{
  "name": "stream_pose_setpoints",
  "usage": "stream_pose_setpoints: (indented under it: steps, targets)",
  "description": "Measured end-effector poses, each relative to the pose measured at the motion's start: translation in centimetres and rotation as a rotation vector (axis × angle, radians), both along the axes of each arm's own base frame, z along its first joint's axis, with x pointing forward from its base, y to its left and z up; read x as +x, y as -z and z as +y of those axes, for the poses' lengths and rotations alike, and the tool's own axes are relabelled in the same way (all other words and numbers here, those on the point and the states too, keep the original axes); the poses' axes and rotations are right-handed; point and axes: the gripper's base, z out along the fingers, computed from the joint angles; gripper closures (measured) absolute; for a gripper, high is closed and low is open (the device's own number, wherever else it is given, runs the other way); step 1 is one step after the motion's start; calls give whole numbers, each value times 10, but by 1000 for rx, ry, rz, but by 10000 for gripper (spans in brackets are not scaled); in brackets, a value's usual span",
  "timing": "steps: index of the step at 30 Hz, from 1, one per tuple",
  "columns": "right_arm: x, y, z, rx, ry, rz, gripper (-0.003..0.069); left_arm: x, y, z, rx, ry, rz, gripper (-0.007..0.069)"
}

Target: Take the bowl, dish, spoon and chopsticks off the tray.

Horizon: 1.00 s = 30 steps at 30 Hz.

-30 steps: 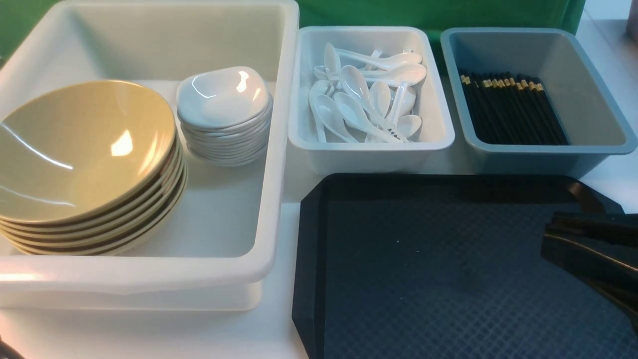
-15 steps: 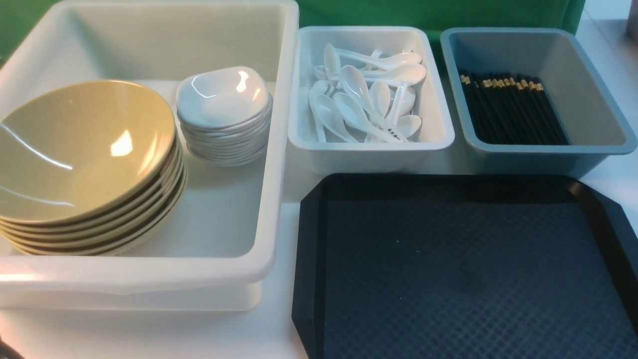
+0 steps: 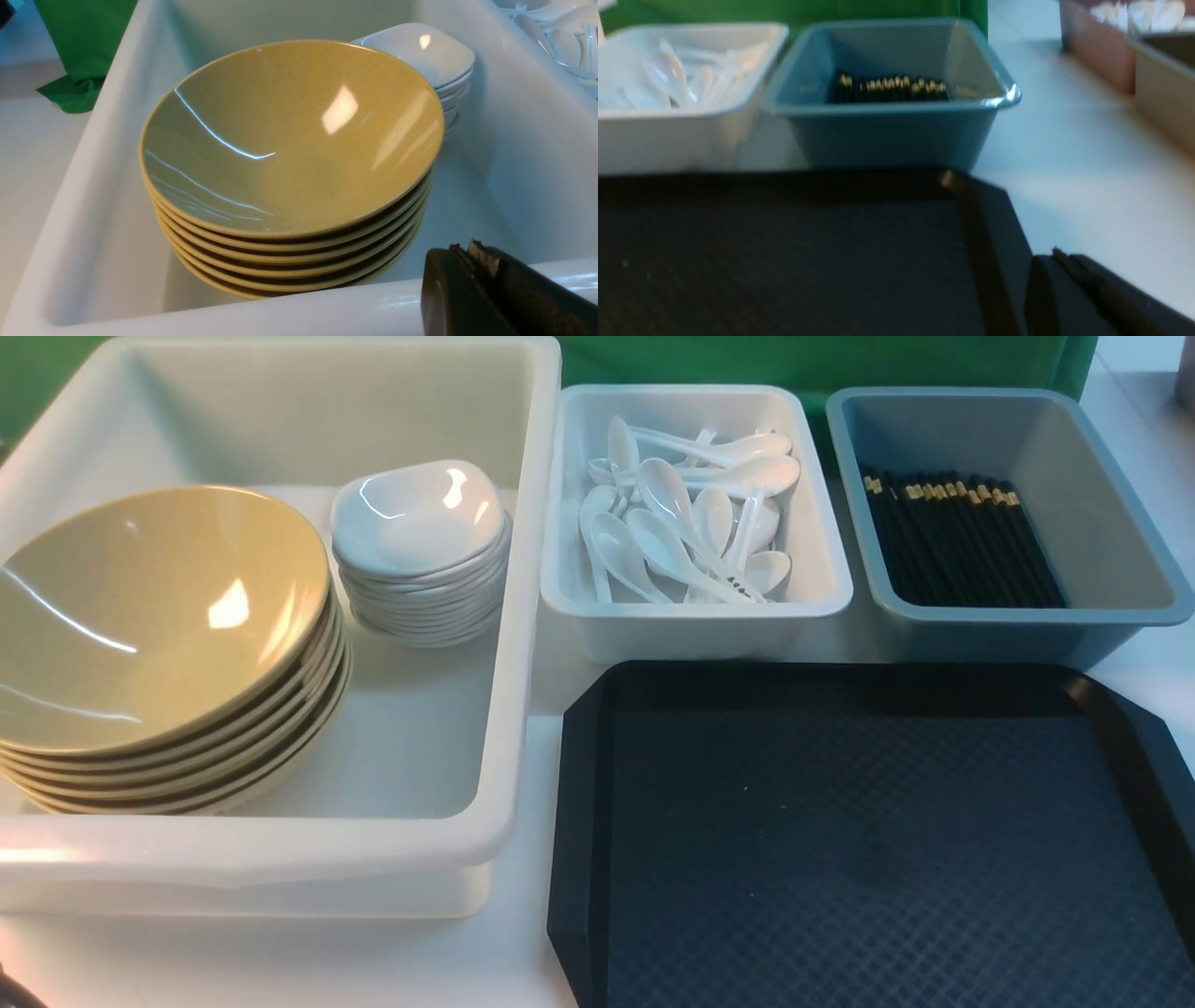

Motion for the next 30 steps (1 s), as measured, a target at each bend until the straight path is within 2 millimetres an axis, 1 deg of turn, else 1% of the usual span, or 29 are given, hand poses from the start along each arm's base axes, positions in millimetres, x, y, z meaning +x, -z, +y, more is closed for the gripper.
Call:
stream_pose_setpoints:
  steps: [4,30]
  targets:
    - [-1,3,0,-2,0,36,628,0,0,0,0,0,0,636]
    - [-1,3,0,-2,0,36,617,0,0,0,-1,0,0,636]
